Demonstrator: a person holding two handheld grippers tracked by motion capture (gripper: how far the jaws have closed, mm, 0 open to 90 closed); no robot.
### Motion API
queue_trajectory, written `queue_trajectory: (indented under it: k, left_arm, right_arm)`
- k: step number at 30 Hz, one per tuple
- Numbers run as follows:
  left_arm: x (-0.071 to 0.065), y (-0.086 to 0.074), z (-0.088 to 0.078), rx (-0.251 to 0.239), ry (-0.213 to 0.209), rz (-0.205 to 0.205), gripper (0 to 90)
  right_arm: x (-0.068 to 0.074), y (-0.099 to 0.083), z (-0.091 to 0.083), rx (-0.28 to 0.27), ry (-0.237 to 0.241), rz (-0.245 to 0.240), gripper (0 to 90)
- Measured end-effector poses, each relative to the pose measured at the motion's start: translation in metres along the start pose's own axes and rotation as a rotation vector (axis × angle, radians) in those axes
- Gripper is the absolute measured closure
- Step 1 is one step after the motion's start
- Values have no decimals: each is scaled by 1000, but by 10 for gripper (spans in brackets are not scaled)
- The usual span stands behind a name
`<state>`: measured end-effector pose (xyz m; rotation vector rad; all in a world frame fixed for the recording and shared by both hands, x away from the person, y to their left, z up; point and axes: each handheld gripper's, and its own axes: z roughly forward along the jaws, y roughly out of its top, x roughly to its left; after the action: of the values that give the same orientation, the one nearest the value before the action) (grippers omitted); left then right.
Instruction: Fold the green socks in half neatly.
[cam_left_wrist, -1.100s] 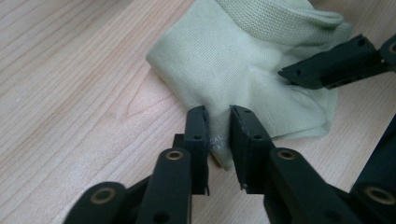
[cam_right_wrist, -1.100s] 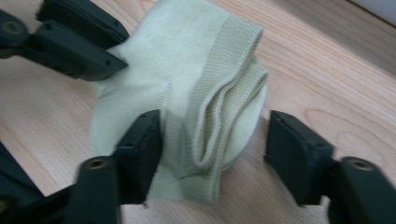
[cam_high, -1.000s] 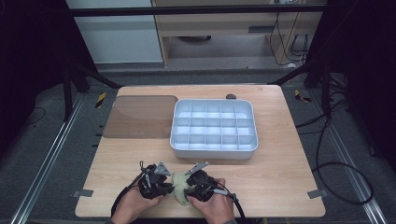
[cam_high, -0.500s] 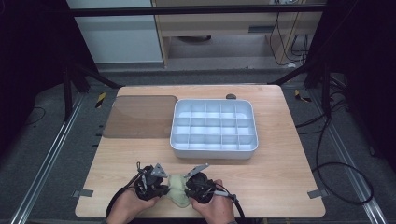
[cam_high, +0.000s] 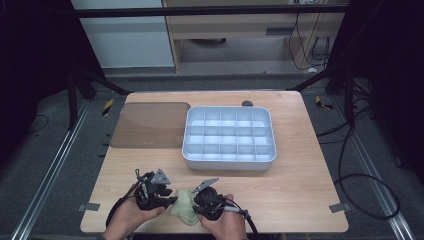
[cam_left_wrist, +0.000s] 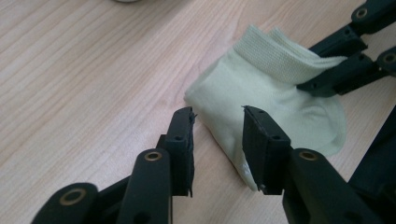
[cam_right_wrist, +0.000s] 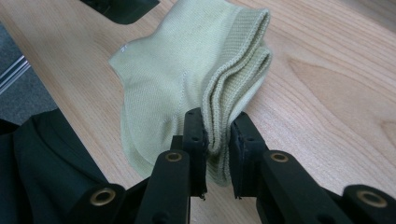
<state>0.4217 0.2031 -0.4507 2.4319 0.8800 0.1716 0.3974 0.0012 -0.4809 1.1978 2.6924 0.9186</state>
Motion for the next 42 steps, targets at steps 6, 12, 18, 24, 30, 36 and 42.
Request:
queue_trajectory:
  k: [6, 12, 18, 24, 30, 36, 42]
  left_arm:
    - [8, 3, 15, 15, 32, 9, 552]
    - [12, 3, 22, 19, 3, 2, 504]
    - [11, 1, 29, 48, -51, 30, 563]
    - [9, 2, 30, 53, -75, 30, 659]
    - [10, 3, 30, 66, -103, 0, 732]
    - [9, 4, 30, 71, -101, -10, 795]
    - [8, 4, 30, 71, -94, -11, 812]
  right_arm:
    - [0, 0, 0, -1, 1, -4, 787]
    - [-2, 1, 1, 3, 5, -1, 785]
    - [-4, 1, 1, 2, 8, 2, 785]
    - [-5, 2, 1, 3, 8, 3, 784]
    - [-4, 1, 1, 4, 6, 6, 769]
    - [-1, 0, -1, -4, 1, -6, 701]
    - [-2, -1, -2, 2, 10, -9, 787]
